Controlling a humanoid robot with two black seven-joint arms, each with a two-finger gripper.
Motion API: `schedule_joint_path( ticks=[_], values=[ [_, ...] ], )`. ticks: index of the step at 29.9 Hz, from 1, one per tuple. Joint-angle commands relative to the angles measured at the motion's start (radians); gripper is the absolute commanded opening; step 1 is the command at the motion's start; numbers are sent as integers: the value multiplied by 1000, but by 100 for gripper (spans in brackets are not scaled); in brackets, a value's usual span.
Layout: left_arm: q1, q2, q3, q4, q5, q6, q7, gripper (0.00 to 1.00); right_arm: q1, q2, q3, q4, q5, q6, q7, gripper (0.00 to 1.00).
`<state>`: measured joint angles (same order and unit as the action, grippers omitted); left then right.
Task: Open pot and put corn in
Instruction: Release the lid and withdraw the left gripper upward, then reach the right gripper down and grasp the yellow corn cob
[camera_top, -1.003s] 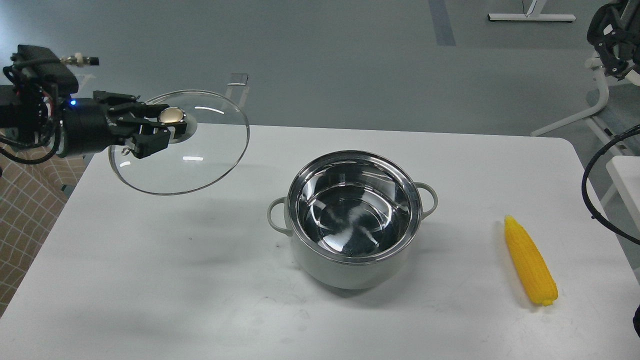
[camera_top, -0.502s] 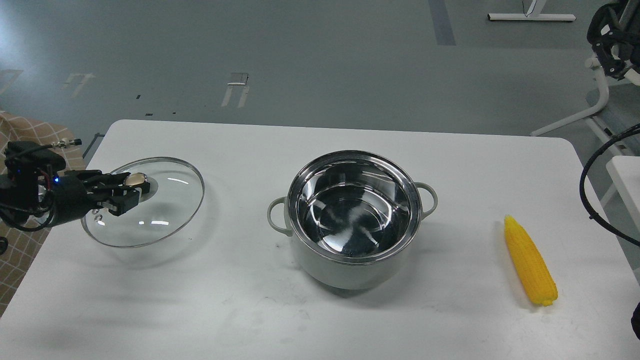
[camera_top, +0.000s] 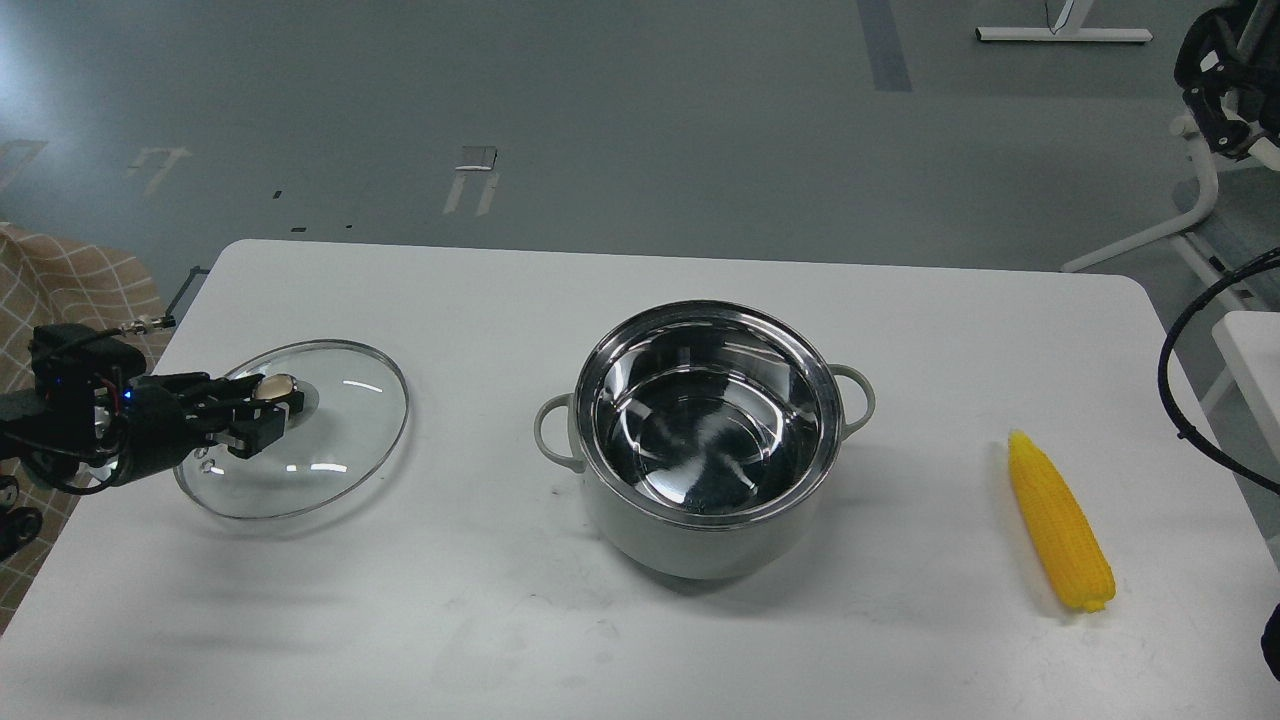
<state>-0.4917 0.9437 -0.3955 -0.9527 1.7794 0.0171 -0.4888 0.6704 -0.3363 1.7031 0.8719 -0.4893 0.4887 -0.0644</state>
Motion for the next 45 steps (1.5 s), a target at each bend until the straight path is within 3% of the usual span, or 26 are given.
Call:
schedule_joint_path(
  ticks=[1,3,9,13,17,21,23,26,29,31,33,37,45],
  values=[
    [1,0,-2,0,-29,0,0,61,2,0,-2,1,0,0,0,100],
    [-1,3,-3,-1,-51,1,0,79,-2,-3,-3,1,0,0,0,100],
    [-51,29,-43,-11,-129,12,0,84,-18,-23,-8,4,-2,0,-9,100],
    [-226,29,-68,-8,-332,0,0,87,-51,-124,-114,45,-15,0,-11,100],
    [-404,-8,-74,0,-715,-3,0,87,-58,-229,-270,157,-40,0,-9,100],
    [-467,-97,-75,24,-1052,-5,0,87,-83,-293,-309,205,-175,0,-8,100],
    [-505,-158,-75,92,-1266,-5,0,89,-107,-348,-319,269,-334,0,-6,100],
    [-544,-203,-77,155,-1373,-22,0,90,-138,-386,-321,322,-446,0,-5,100],
    [-590,-270,-118,270,-1497,-167,0,90,-201,-458,-342,400,-618,0,-3,100],
    [-591,-319,-221,342,-1567,-281,0,90,-244,-532,-379,462,-768,0,2,100],
    [-591,-342,-272,351,-1578,-304,0,91,-258,-556,-404,489,-834,0,2,100],
    [-581,-402,-351,350,-1580,-318,79,97,-290,-609,-541,539,-1052,0,2,100],
    [-565,-416,-345,345,-1575,-356,81,97,-353,-538,-643,519,-1184,0,0,100]
  ],
)
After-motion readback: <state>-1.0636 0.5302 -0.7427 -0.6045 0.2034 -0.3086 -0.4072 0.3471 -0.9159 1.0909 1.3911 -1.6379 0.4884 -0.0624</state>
